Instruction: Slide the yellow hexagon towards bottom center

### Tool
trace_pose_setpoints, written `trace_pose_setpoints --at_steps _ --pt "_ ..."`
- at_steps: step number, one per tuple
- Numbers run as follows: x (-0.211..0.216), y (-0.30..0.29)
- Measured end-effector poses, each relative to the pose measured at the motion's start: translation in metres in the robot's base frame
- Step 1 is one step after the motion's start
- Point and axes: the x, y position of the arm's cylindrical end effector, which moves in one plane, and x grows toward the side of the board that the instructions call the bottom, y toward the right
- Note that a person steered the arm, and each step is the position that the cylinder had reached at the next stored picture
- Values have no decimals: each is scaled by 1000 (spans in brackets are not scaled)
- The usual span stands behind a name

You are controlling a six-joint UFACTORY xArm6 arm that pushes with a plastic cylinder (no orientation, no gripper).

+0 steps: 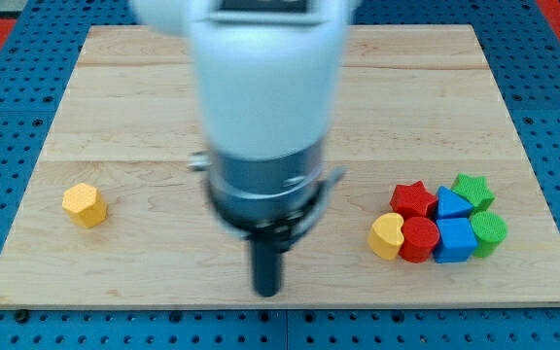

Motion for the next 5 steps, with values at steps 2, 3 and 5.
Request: trace_pose_setpoints --at_steps 2,3,5 --pt "-19 -182" --pt "-60 -215" --pt "-86 -201"
